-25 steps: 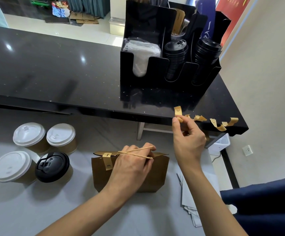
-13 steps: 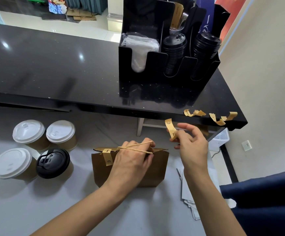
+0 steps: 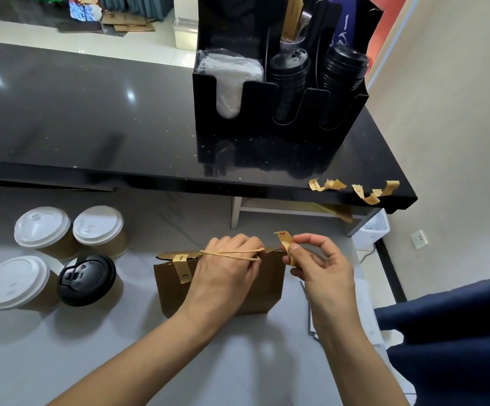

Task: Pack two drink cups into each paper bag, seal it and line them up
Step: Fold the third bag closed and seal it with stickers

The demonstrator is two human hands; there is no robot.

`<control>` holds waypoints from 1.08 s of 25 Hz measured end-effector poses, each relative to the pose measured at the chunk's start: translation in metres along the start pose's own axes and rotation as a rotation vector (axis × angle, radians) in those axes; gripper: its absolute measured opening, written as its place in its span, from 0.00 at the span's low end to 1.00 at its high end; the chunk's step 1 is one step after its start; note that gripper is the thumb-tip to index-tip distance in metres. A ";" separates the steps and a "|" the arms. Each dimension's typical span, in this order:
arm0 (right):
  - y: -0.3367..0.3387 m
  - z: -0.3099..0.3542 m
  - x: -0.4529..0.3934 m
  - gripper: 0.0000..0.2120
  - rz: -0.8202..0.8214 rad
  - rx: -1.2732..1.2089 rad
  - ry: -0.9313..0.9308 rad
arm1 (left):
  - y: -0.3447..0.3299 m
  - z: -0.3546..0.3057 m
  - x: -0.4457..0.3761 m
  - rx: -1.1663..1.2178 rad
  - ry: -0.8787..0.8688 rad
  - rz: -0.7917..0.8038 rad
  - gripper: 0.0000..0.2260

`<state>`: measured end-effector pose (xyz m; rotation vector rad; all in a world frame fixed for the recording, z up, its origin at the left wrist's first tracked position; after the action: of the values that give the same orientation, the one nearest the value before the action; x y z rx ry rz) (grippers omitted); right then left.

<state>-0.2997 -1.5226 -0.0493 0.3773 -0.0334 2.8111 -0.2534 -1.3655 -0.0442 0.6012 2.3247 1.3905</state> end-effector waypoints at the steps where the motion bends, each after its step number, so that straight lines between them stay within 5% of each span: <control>1: -0.002 -0.002 0.002 0.07 0.005 -0.025 -0.013 | 0.000 0.000 0.000 0.011 -0.006 -0.003 0.03; 16: -0.016 -0.027 0.007 0.09 0.024 -0.286 -0.249 | 0.004 -0.003 0.005 -0.014 -0.076 0.005 0.05; 27: -0.016 -0.024 0.003 0.08 0.044 -0.235 -0.263 | -0.003 0.002 -0.001 -0.025 -0.072 0.096 0.14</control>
<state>-0.3038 -1.5053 -0.0718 0.6914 -0.4292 2.7381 -0.2520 -1.3656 -0.0475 0.7516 2.2454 1.4128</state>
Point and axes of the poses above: each hand's wrist, its own x-axis away from the middle knuckle, its own y-axis out of the back of the hand, z = x × y, the point moved 6 cm from there along -x, towards the middle knuckle, and after that the axes turned 14 degrees about z, right-handed, at the moved point
